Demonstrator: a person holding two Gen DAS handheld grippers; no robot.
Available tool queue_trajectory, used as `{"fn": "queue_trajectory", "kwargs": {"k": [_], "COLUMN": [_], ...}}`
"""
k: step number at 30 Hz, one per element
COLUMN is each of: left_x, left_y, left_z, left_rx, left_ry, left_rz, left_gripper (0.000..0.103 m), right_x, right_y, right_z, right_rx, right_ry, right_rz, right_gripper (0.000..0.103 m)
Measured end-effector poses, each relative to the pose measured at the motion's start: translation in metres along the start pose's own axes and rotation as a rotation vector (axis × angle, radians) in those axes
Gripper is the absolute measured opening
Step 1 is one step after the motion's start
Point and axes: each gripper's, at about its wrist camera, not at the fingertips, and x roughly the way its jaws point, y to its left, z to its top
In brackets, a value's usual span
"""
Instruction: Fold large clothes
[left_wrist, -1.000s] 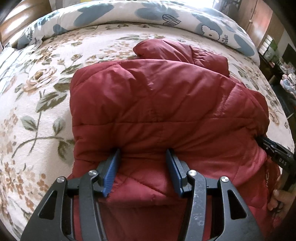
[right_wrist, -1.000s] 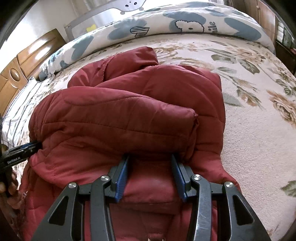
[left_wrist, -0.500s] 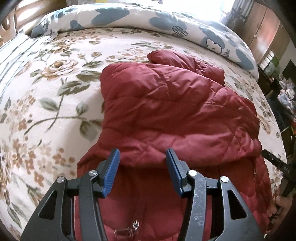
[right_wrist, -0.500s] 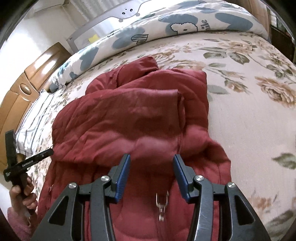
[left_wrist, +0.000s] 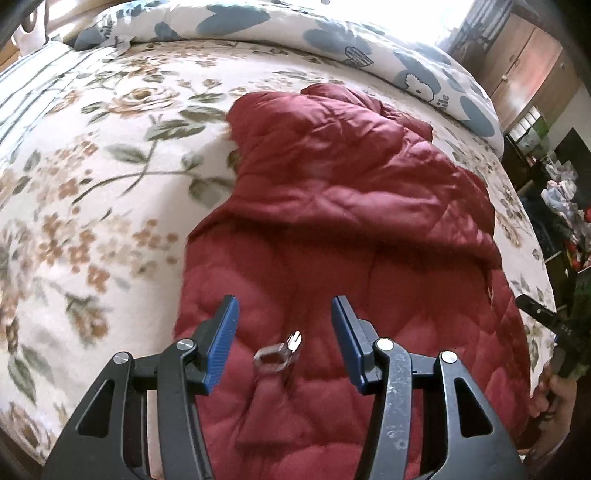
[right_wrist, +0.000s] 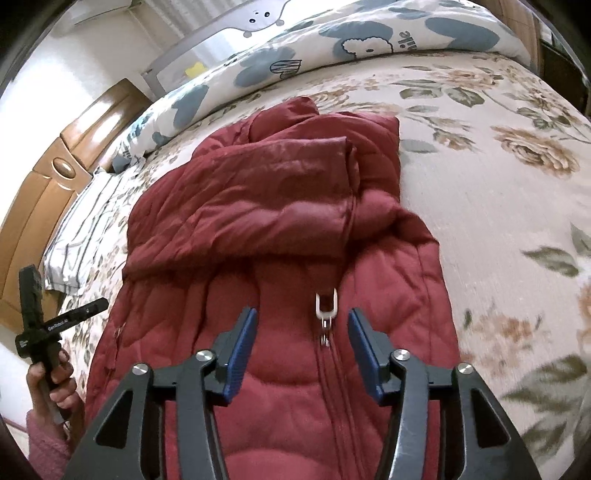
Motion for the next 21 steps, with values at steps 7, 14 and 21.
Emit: {"fn": "queue_trajectory", "kwargs": {"k": [7,14,21], "left_x": [-0.015,-0.028,-0.033], "left_y": [0.027,0.043,0.055], "left_z": [-0.028,-0.051,-0.078], "left_rx": [-0.040,-0.065,-0.107], "left_ry": [0.007,0.007,0.032], "left_rz": [0.001,-0.019,-0.076], "left_gripper": [0.052,0.058,0.058], "right_x": [-0.021,-0.046,-0.066], "right_y": [-0.007,-0.025,-0.046], "right_z": [-0.029,-0.052,-0.076], "right_rx": [-0.004,0.024,0.048], "right_ry": [0.014,0.005,0.015], "right_rz": [-0.028,-0.056,-0.098], "right_gripper": [0.058,0.059,0.060]}}
